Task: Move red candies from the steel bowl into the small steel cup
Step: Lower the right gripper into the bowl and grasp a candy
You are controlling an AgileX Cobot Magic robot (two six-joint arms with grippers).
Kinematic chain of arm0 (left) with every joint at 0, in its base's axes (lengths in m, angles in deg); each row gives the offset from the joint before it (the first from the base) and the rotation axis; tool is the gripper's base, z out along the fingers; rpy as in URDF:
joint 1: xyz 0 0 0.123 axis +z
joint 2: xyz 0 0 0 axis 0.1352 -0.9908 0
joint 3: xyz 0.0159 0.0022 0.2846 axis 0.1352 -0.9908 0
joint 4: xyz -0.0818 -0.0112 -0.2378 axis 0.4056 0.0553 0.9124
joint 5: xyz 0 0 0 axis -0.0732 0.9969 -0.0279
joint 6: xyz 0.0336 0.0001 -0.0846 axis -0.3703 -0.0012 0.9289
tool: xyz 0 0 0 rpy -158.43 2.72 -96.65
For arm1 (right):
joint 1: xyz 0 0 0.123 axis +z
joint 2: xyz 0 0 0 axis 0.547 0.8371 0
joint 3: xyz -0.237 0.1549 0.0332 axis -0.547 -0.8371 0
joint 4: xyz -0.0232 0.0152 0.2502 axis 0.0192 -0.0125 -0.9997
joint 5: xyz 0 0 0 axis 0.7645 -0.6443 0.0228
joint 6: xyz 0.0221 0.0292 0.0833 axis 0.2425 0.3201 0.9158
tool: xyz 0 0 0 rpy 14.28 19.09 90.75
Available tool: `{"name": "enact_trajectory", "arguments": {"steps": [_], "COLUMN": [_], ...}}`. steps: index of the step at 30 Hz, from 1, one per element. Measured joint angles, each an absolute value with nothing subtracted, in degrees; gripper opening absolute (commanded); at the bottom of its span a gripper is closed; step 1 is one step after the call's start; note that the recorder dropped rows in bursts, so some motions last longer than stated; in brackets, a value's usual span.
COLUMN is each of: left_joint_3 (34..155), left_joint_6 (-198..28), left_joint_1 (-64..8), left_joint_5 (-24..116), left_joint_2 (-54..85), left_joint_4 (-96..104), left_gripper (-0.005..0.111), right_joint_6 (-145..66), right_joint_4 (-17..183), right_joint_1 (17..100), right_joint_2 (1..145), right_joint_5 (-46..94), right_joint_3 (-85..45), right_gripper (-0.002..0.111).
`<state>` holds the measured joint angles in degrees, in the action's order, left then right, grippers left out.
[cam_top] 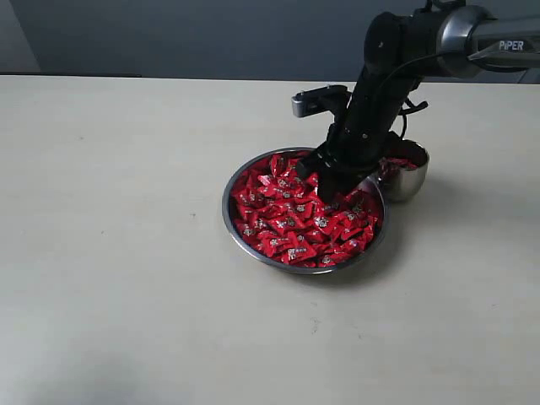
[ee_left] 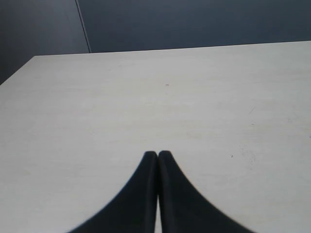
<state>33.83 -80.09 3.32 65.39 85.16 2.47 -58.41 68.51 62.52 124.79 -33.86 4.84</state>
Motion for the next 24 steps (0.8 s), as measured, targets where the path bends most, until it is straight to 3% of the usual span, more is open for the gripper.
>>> {"name": "enact_trajectory", "arguments": {"steps": [4, 7, 12, 14, 24], "left_joint_3": [33.8, 33.8, 33.8, 33.8, 33.8], "left_joint_6": [-80.1, -80.1, -80.1, -80.1, -80.1], "left_joint_1": [3.3, 3.3, 3.3, 3.3, 3.3], "left_joint_5": [65.4, 65.4, 65.4, 65.4, 65.4], "left_joint_2": [85.2, 85.2, 85.2, 85.2, 85.2], "left_joint_4": [2.5, 2.5, 2.5, 2.5, 2.5], "left_gripper": [0.0, 0.0, 0.0, 0.0, 0.0], "right_joint_6": [-58.4, -58.5, -59.0, -59.0, -59.3], "right_joint_4": [68.5, 68.7, 69.2, 69.2, 69.4], "right_joint_1": [63.0, 63.7, 64.2, 64.2, 64.2], "right_joint_2": [124.8, 124.8, 124.8, 124.8, 124.8], "right_joint_5": [-34.8, -35.0, -35.0, -35.0, -35.1], "right_joint_3": [4.8, 4.8, 4.8, 4.8, 4.8], "right_gripper": [0.032, 0.012, 0.009, -0.001, -0.001]}}
